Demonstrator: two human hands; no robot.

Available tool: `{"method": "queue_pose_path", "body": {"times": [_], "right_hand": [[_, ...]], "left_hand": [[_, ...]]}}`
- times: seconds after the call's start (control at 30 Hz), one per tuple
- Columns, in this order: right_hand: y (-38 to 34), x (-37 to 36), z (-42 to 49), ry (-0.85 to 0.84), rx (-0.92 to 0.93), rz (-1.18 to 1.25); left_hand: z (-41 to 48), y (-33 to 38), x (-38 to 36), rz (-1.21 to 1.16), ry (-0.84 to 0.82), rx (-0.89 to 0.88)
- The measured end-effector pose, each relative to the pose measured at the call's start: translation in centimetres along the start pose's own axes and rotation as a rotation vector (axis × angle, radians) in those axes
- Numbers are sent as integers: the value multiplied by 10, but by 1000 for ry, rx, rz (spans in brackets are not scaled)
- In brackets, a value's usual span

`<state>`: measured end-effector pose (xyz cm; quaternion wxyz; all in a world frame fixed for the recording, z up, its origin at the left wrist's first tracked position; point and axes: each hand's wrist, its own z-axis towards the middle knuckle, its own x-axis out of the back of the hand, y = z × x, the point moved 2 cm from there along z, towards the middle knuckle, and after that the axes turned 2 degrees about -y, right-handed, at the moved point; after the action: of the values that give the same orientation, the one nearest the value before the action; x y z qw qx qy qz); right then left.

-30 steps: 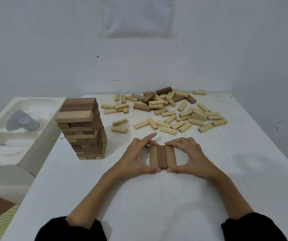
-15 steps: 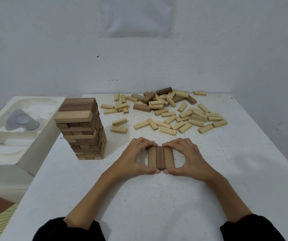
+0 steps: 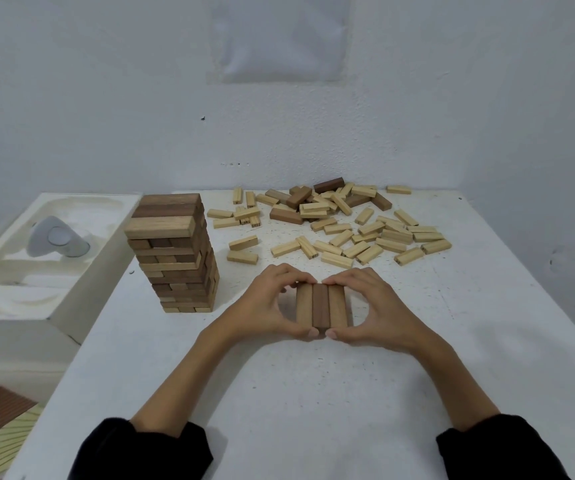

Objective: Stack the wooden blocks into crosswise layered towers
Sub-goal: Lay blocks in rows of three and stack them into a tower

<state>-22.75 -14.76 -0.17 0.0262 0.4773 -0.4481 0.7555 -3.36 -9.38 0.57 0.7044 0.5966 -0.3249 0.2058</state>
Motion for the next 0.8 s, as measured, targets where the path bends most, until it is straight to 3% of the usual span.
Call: {"method": "queue_pose_path", "body": {"times": [0.47, 0.8], "right_hand": [[-89, 90, 15, 156, 138, -101], [-149, 87, 65, 143, 215, -85]], "left_hand": [[3, 89, 95, 139, 116, -195], [-20, 88, 170, 220, 139, -130]]}}
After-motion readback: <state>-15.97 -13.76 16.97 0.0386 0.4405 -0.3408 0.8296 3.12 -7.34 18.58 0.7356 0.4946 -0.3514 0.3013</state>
